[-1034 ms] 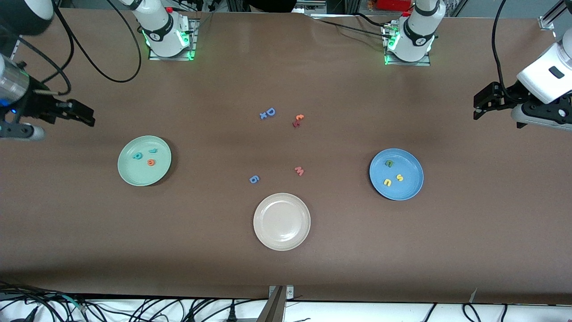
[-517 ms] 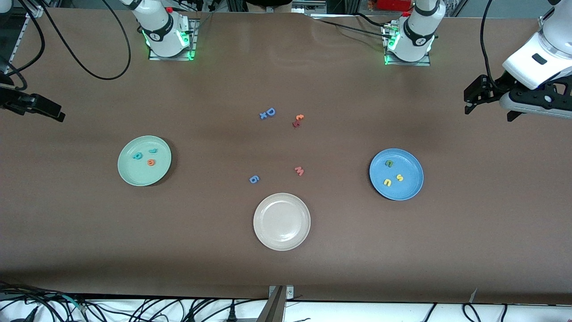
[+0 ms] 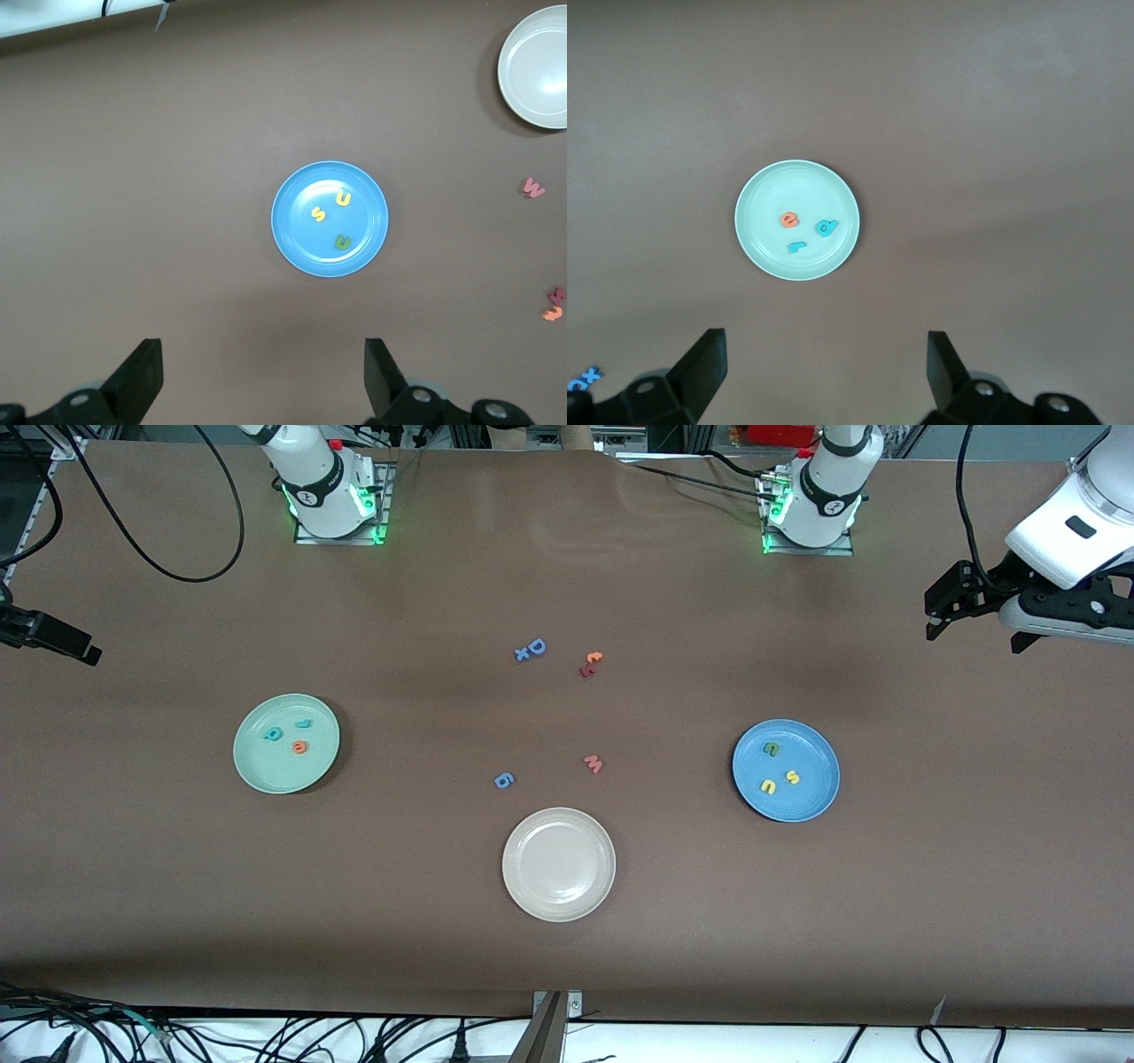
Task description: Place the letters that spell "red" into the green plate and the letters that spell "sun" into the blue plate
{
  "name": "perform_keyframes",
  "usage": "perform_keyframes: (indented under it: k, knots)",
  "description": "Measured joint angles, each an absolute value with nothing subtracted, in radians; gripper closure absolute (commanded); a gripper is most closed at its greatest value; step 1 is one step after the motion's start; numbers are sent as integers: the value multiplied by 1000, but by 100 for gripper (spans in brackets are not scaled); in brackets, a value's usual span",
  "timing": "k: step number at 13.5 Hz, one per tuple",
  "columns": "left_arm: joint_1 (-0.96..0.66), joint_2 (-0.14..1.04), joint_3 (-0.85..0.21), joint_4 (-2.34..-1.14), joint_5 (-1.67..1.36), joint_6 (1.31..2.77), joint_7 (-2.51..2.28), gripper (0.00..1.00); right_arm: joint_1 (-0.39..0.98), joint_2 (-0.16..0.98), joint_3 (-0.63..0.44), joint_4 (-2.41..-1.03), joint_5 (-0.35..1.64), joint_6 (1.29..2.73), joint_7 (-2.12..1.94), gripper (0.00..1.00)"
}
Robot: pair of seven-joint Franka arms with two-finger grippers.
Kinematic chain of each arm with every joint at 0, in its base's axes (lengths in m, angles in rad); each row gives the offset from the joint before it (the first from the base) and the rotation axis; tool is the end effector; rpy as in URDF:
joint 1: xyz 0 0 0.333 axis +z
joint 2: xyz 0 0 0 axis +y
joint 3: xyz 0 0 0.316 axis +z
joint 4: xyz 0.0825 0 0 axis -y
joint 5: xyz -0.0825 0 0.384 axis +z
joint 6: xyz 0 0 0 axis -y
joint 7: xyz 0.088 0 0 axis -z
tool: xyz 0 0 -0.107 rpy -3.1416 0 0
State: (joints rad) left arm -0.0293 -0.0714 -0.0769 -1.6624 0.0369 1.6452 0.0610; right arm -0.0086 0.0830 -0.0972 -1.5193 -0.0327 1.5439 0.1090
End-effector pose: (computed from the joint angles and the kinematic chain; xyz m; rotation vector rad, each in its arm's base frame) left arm 0.5363 -0.0550 0.6267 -3.0883 0.2614 -0.0851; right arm 0.5730 -0.0621 0.5998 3.0816 -0.3320 -0.0898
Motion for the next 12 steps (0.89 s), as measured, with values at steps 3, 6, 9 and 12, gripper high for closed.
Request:
perform_keyframes:
  k: [3, 6, 9, 12]
  knots:
    - [-27, -71, -74, -1663, 36, 1596, 48, 0, -9, 83, -93, -1519, -32, 1543, 109, 0]
    - [-27, -71, -74, -1663, 23, 1587, 42, 0, -36, 83, -39, -1520, -32, 1543, 109, 0]
    - [-27, -70, -74, -1663, -24, 1585, 26, 0, -41, 85, -17, -1521, -32, 1544, 109, 0]
    - [-28, -68, -74, -1663, -24, 1585, 25, 0, -42, 85, -17, -1522, -32, 1543, 109, 0]
